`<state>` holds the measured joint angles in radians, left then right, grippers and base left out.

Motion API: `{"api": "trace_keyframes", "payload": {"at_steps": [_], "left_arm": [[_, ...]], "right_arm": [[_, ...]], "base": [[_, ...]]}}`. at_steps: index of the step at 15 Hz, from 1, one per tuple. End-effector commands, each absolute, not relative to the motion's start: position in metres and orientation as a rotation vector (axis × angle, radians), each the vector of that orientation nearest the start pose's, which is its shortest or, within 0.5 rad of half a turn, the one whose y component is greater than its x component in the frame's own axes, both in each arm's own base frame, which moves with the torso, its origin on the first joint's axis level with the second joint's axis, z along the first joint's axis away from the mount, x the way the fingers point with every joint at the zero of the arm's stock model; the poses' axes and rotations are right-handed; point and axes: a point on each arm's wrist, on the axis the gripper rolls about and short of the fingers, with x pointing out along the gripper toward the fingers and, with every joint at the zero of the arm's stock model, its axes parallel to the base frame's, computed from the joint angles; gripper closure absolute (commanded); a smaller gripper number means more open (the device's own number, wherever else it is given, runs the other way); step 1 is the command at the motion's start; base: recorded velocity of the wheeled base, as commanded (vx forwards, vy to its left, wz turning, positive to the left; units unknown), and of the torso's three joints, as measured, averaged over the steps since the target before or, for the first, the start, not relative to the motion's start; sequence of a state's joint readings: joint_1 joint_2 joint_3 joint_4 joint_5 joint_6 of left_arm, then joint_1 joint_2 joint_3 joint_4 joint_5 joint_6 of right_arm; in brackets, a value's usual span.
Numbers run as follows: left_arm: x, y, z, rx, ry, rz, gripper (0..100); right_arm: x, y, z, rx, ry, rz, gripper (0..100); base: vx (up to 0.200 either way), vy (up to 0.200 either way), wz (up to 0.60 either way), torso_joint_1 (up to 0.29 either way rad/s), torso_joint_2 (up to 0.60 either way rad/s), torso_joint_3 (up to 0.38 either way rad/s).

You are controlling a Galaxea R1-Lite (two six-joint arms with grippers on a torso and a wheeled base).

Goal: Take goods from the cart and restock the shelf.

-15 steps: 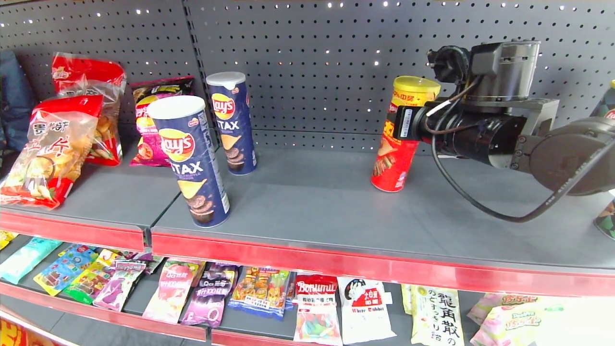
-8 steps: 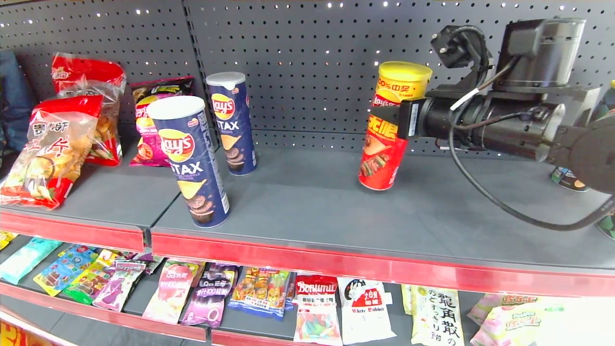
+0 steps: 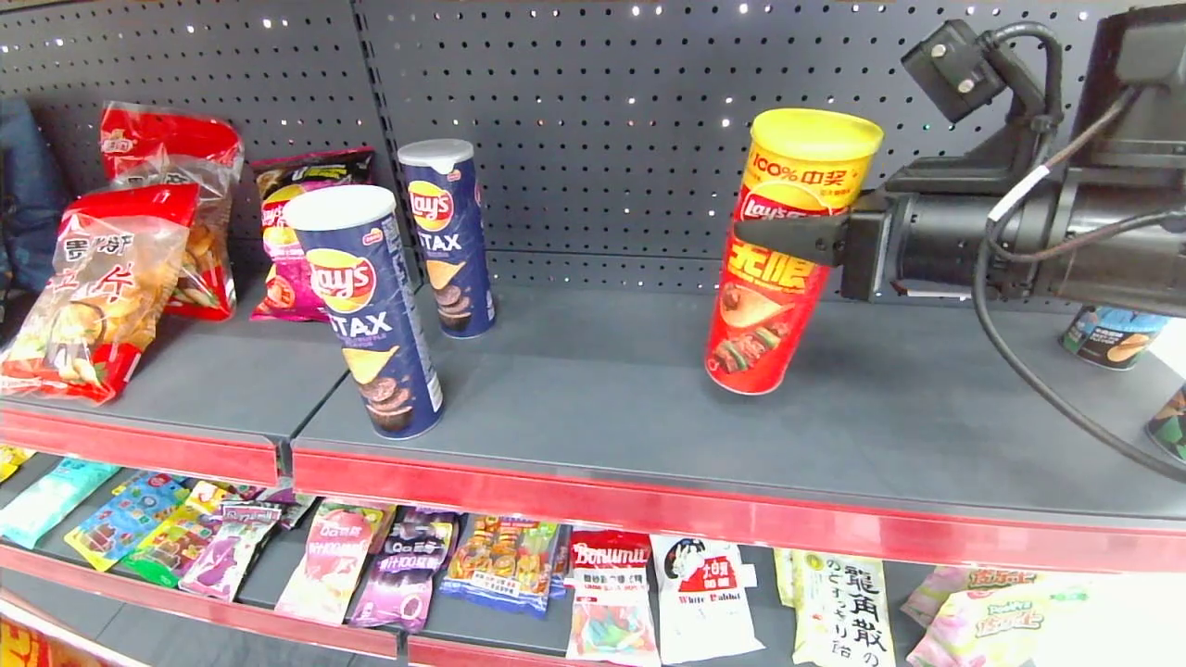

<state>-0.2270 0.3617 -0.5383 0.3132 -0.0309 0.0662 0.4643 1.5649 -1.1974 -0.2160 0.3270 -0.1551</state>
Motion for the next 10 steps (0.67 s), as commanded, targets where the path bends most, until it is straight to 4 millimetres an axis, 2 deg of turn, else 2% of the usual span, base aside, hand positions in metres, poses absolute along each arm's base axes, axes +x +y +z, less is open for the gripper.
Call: {"api": "trace_keyframes", "payload": {"at_steps": [1, 4, 6, 10], "left_arm": [[-0.020, 0.004, 0.197, 0.079, 0.128, -0.262, 100], [-0.020, 0.004, 0.197, 0.079, 0.129, -0.262, 100], [-0.019, 0.004, 0.197, 0.079, 0.131, -0.262, 100], [-0.018, 0.003, 0.198, 0.081, 0.137, -0.262, 100]], "right_arm": [[0.247, 0.123, 0.293, -0.192, 0.075, 0.799, 100], [0.248, 0.111, 0.281, -0.262, 0.074, 0.874, 100], [0.240, 0.110, 0.273, -0.257, 0.121, 0.915, 100], [0.235, 0.108, 0.271, -0.243, 0.155, 0.960, 100]], "base": [[0.000, 0.000, 0.00, 0.000, 0.00, 0.000], [0.000, 0.000, 0.00, 0.000, 0.00, 0.000], [0.000, 0.000, 0.00, 0.000, 0.00, 0.000], [0.000, 0.000, 0.00, 0.000, 0.00, 0.000]]}}
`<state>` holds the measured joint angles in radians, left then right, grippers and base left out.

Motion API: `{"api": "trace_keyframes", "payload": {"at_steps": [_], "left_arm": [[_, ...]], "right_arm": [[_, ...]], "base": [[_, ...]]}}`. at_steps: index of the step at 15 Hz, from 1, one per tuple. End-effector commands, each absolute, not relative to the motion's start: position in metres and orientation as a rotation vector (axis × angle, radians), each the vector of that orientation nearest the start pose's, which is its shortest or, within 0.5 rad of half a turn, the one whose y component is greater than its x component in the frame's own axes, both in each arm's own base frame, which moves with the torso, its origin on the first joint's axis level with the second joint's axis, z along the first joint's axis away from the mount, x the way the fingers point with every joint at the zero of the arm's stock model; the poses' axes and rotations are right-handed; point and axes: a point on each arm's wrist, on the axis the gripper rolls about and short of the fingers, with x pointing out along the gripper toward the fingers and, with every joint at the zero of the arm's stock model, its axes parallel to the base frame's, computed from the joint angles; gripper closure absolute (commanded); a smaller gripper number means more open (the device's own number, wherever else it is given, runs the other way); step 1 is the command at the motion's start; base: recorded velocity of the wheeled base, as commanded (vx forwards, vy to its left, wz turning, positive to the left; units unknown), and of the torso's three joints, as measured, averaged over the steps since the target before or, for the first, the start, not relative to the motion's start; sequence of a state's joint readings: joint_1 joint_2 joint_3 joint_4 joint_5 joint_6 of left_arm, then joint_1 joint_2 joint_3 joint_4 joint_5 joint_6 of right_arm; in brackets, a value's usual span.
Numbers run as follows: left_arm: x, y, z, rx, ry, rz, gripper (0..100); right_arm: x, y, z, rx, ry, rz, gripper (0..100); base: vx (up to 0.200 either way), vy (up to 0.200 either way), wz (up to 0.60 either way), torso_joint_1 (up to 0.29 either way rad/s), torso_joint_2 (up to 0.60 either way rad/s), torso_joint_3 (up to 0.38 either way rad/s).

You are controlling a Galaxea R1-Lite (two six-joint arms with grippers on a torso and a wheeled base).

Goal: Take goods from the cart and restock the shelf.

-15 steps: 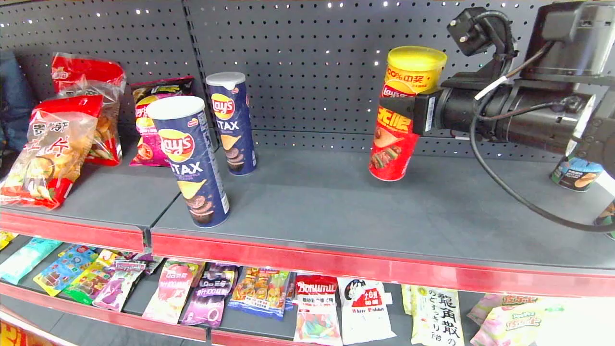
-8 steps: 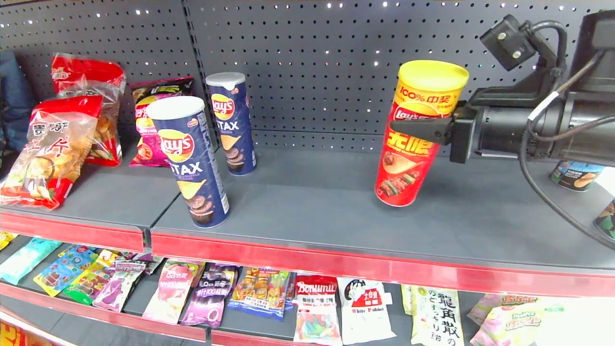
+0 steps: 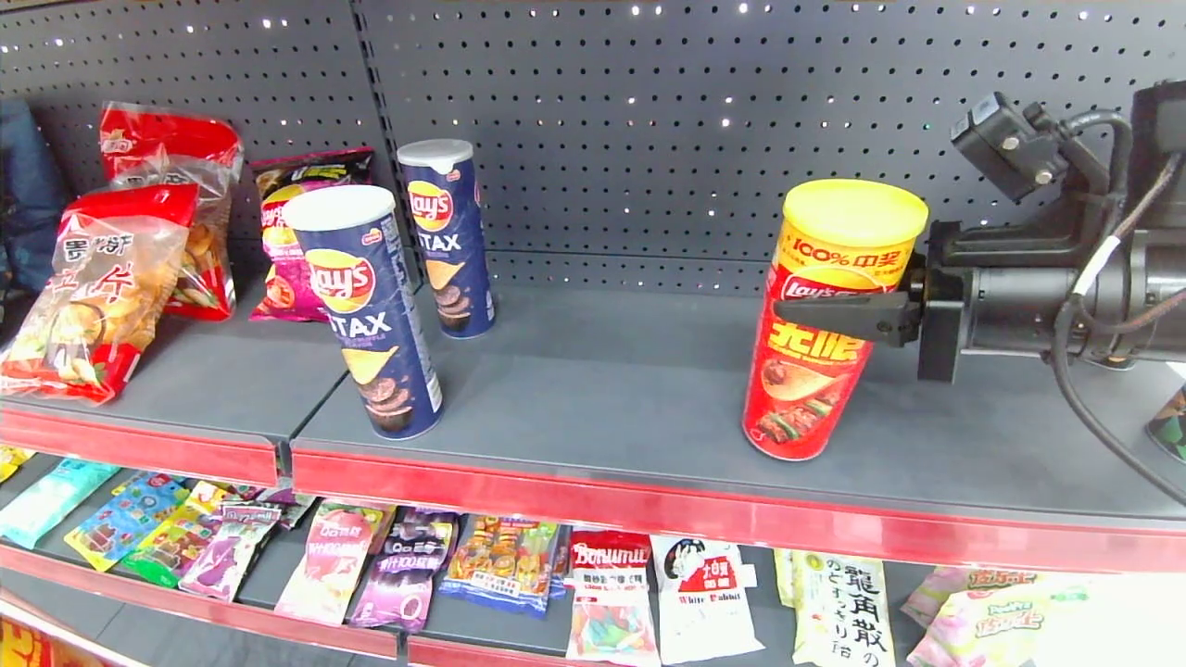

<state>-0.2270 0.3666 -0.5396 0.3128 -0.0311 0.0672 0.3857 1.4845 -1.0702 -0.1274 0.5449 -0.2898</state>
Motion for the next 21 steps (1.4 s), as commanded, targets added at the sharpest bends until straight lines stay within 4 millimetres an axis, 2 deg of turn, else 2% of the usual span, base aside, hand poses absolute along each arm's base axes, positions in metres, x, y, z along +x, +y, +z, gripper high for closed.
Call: {"api": "trace_keyframes", "payload": {"at_steps": [1, 10, 21], "left_arm": [[-0.018, 0.003, 0.198, 0.081, 0.137, -0.264, 100], [-0.017, 0.003, 0.197, 0.093, 0.144, -0.266, 100], [-0.017, 0.003, 0.195, 0.093, 0.147, -0.266, 100]], "right_arm": [[0.235, 0.108, 0.270, -0.240, 0.160, 0.961, 100], [0.235, 0.114, 0.255, -0.233, 0.212, 0.998, 100], [0.226, 0.118, 0.256, -0.180, 0.235, 1.011, 100]], "base": [[0.000, 0.000, 0.00, 0.000, 0.00, 0.000], [0.000, 0.000, 0.00, 0.000, 0.00, 0.000], [0.000, 0.000, 0.00, 0.000, 0.00, 0.000]]}}
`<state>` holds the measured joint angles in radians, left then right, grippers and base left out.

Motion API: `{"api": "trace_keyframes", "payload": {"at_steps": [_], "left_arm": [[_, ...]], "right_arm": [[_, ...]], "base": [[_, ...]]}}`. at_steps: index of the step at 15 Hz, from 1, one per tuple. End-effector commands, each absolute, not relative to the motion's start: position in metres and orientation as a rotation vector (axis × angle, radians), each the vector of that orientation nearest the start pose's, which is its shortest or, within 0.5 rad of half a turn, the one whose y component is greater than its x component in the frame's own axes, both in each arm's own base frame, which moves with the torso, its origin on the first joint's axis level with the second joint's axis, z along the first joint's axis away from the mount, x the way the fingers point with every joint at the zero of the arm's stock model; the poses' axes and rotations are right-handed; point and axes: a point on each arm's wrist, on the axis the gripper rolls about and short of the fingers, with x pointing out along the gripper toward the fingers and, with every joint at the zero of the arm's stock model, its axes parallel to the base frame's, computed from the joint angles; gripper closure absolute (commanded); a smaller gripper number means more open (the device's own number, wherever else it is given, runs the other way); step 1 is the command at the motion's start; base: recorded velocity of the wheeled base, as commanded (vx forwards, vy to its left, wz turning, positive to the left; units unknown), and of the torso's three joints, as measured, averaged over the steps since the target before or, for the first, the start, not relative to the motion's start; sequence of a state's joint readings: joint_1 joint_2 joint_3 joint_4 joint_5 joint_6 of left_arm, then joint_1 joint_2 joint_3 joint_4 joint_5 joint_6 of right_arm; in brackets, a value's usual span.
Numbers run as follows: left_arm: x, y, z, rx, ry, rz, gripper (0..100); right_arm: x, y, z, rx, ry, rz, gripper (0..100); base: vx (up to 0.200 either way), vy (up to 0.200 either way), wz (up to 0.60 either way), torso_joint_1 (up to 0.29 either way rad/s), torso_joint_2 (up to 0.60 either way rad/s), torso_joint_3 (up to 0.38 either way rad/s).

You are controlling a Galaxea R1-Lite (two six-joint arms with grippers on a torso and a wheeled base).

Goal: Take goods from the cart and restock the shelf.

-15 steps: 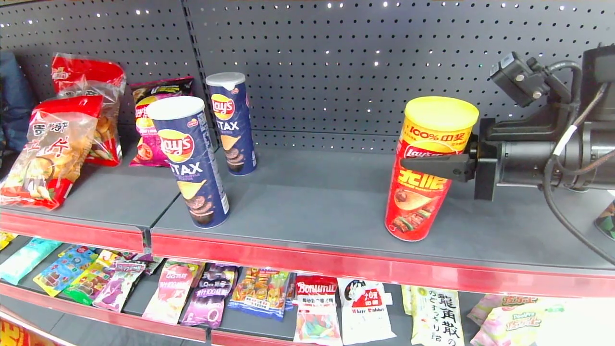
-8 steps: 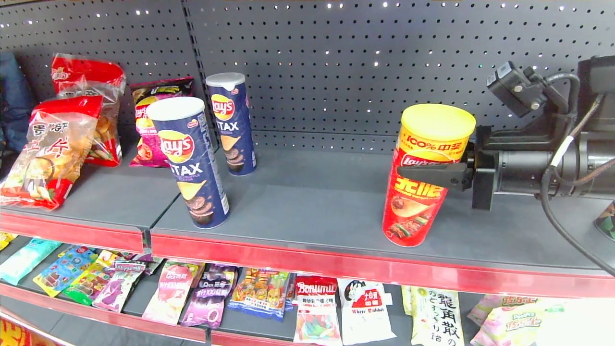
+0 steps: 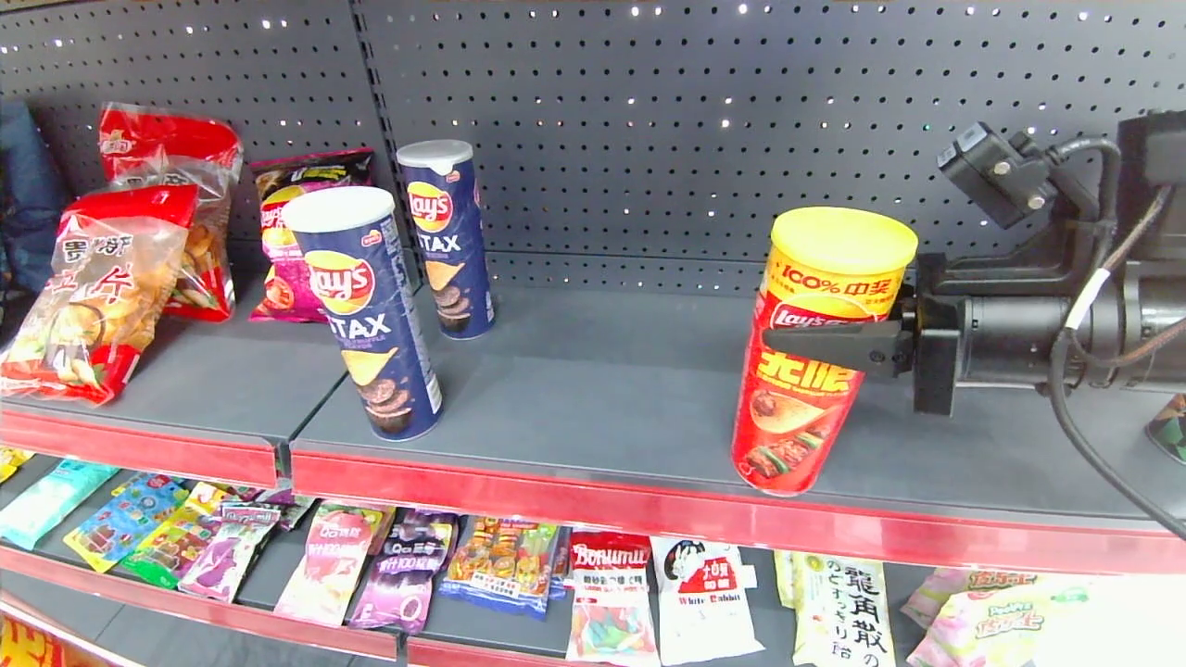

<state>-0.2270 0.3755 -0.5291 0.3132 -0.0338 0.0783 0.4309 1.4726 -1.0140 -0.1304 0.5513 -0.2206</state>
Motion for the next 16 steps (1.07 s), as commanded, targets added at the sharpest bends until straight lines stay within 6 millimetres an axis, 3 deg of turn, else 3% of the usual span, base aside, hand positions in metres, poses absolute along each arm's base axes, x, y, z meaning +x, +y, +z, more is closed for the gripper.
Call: {"api": "trace_keyframes", "payload": {"at_steps": [1, 16], "left_arm": [[-0.0171, 0.0032, 0.1951, 0.093, 0.146, -0.266, 100], [-0.0167, 0.0031, 0.1939, 0.093, 0.151, -0.266, 100]], "right_arm": [[0.2254, 0.1175, 0.2557, -0.182, 0.234, 1.011, 100], [0.2275, 0.1137, 0.2552, -0.170, 0.228, 1.027, 100]], "base": [[0.000, 0.000, 0.00, 0.000, 0.00, 0.000], [0.000, 0.000, 0.00, 0.000, 0.00, 0.000]]}}
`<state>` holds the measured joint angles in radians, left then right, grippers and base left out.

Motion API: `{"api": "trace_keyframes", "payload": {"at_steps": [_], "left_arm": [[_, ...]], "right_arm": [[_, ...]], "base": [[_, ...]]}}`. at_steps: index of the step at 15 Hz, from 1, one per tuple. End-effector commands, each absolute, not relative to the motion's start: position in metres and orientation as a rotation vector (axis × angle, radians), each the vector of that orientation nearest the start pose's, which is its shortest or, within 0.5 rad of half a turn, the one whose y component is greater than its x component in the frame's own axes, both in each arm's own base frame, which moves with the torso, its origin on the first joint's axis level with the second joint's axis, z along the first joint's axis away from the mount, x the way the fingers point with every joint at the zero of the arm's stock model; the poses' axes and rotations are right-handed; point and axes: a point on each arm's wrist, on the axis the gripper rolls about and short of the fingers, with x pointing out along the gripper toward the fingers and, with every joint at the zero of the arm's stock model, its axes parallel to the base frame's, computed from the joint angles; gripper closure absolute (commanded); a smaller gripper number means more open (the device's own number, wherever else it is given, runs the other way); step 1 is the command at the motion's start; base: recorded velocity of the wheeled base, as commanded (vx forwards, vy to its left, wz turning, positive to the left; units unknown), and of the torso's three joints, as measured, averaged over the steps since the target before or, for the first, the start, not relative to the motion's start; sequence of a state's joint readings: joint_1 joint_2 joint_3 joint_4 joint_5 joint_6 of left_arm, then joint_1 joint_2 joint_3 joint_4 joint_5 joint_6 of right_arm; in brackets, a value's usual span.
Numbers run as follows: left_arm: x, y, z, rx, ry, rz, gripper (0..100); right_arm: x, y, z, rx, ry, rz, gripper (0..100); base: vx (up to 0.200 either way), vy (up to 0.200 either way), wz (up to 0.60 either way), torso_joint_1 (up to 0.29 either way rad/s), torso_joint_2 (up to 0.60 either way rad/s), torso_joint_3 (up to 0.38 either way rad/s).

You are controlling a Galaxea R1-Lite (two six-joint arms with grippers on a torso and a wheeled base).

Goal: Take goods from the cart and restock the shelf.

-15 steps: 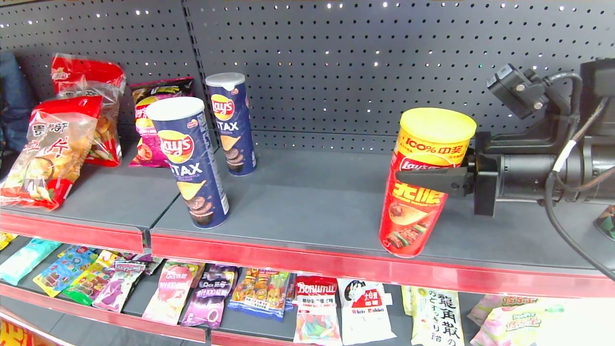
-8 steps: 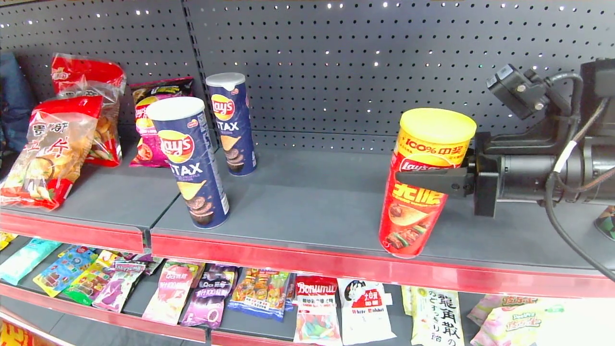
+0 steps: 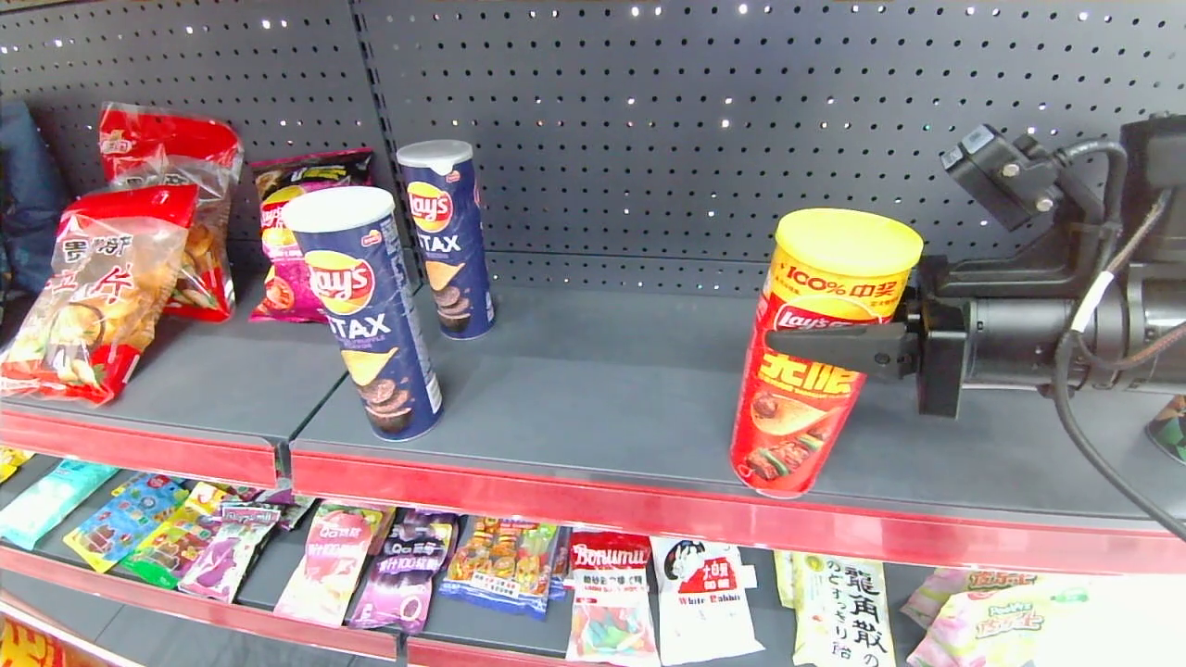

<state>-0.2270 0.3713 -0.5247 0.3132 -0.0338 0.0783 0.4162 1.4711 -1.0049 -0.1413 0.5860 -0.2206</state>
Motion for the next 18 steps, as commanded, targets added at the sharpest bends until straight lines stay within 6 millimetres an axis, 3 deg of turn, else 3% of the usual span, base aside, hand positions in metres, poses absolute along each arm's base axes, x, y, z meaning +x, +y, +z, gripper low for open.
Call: {"api": "trace_keyframes", "payload": {"at_steps": [1, 11, 12, 18], "left_arm": [[-0.0167, 0.0031, 0.1939, 0.093, 0.151, -0.266, 100], [-0.0162, 0.0029, 0.1914, 0.094, 0.158, -0.268, 100], [-0.0161, 0.0029, 0.1910, 0.094, 0.160, -0.270, 100], [-0.0159, 0.0028, 0.1895, 0.094, 0.163, -0.270, 100]], "right_arm": [[0.2275, 0.1137, 0.2552, -0.169, 0.229, 1.026, 100], [0.2255, 0.1135, 0.2507, -0.166, 0.244, 1.044, 100], [0.2254, 0.1135, 0.2498, -0.167, 0.246, 1.045, 0], [0.2215, 0.1121, 0.2519, -0.165, 0.240, 1.040, 0]], "base": [[0.000, 0.000, 0.00, 0.000, 0.00, 0.000], [0.000, 0.000, 0.00, 0.000, 0.00, 0.000], [0.000, 0.000, 0.00, 0.000, 0.00, 0.000], [0.000, 0.000, 0.00, 0.000, 0.00, 0.000]]}}
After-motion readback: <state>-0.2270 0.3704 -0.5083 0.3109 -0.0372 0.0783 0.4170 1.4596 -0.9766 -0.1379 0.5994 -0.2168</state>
